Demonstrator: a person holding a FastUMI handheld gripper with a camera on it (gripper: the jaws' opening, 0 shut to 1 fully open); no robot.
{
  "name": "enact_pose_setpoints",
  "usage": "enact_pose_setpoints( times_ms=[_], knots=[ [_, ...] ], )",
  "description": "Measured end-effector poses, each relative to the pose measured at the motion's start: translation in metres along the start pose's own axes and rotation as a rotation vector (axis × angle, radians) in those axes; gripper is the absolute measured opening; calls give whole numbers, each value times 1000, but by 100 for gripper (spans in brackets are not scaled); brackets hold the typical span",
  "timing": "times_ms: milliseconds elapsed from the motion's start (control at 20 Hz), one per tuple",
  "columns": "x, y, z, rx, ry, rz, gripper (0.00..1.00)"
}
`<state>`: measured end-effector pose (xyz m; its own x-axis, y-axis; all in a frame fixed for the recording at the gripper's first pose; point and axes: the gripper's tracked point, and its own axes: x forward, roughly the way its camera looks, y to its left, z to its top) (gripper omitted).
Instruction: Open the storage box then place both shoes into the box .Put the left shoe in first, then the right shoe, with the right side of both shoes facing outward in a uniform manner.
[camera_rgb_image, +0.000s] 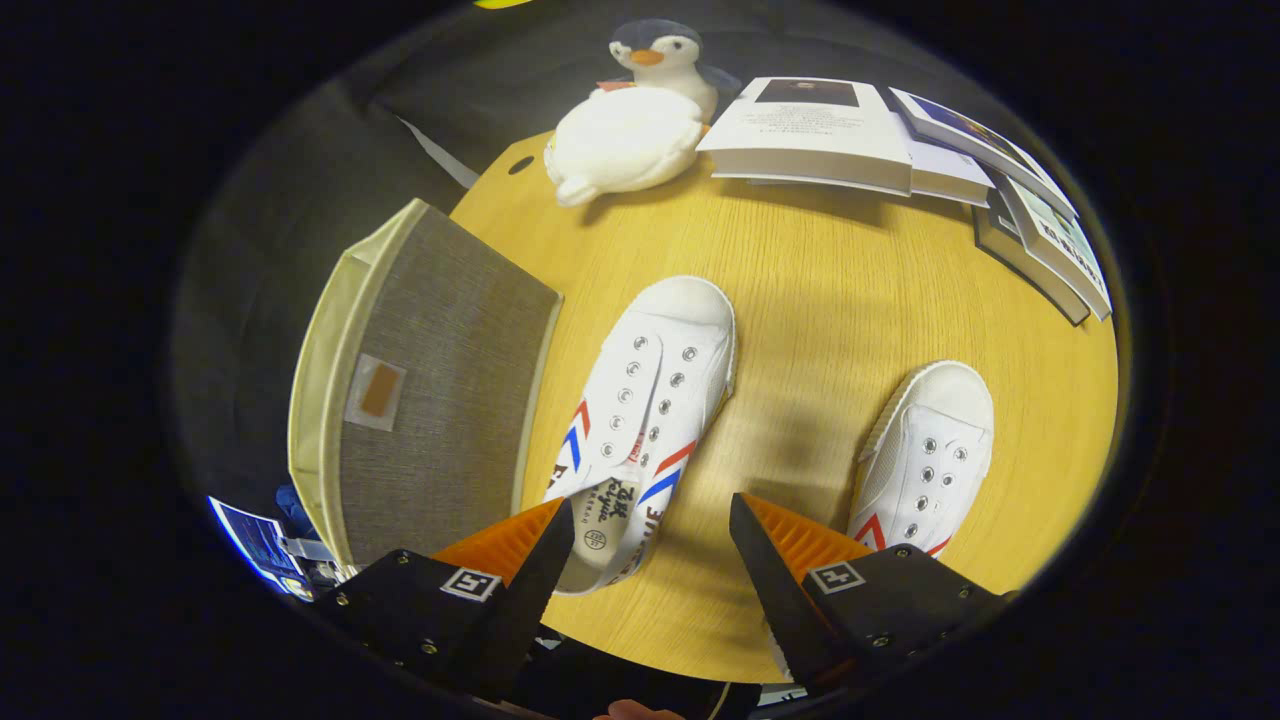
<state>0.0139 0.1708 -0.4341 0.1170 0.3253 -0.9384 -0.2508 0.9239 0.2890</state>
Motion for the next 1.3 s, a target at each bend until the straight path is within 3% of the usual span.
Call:
enact_pose_setpoints(
  times_ms=[200,300,550,600,650,1000,1300],
  knots=[
    [27,1,5,-23,31,-32,92],
    [39,3,5,-48,48,-41,80],
    [48,7,0,40,63,-13,22],
    [39,3,8,100,48,-3,22],
    [21,6,12,152,61,-7,9],
    [18,15,6,157,95,29,5],
    [-34,42,26,97,41,51,5]
  ],
)
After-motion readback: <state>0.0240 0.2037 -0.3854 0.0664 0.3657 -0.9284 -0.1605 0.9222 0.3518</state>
